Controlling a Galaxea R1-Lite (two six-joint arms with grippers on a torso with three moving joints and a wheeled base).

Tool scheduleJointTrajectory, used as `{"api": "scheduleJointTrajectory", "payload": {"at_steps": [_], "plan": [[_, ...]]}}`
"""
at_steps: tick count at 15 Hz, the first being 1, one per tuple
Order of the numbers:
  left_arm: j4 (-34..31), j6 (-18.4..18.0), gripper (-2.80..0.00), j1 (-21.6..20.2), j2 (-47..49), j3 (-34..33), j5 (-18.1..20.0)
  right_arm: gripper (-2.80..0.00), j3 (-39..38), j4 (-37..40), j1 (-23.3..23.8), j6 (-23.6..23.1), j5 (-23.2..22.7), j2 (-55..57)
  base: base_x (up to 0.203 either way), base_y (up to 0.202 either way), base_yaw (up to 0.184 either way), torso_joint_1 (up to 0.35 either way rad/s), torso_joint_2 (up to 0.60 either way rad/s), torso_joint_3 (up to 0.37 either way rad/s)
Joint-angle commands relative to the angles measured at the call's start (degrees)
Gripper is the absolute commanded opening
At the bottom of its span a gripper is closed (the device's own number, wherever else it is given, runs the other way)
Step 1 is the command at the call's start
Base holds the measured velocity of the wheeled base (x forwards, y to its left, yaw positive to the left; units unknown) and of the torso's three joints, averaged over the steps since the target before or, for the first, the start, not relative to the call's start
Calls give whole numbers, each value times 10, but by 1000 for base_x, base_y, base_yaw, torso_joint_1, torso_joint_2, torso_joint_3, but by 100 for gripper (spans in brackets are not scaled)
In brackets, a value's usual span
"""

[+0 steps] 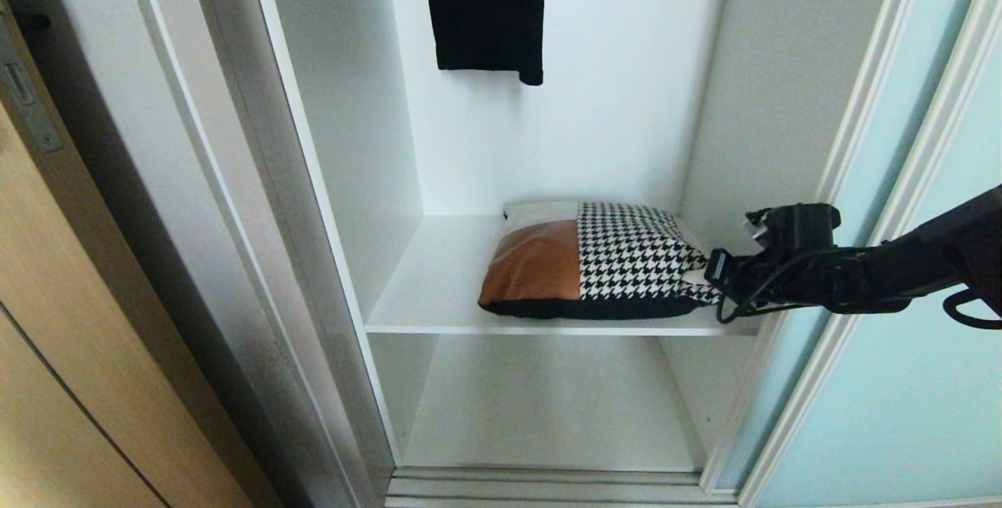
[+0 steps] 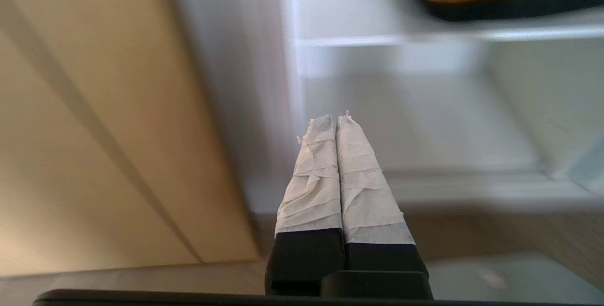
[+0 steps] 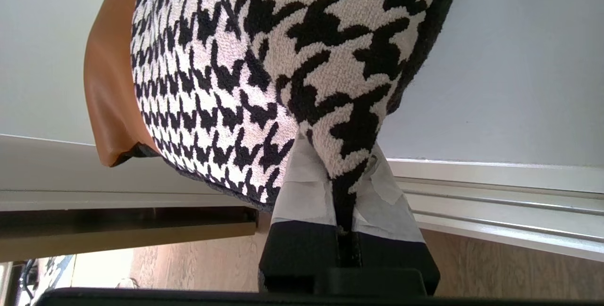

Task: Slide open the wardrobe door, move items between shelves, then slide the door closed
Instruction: Place the pillow on the lower shelf

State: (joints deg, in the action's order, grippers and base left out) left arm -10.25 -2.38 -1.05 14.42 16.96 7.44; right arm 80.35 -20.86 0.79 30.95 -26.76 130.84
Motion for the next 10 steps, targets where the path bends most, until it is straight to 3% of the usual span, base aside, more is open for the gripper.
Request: {"api": "scheduleJointTrajectory", "payload": {"at_steps": [1,5,10], "plan": [[11,0,-280,0,156,50,30,-280,-10,-3,-4,1,-2,-4,0,0,0,0,0,0],[58,6,-280,4,430,169,104,-280,-26,-9,-9,-4,-1,-2,0,0,0,0,0,0],[80,80,-280,70,765,378,152,-280,-30,-10,-8,-17,-2,-9,0,0,0,0,0,0]]}}
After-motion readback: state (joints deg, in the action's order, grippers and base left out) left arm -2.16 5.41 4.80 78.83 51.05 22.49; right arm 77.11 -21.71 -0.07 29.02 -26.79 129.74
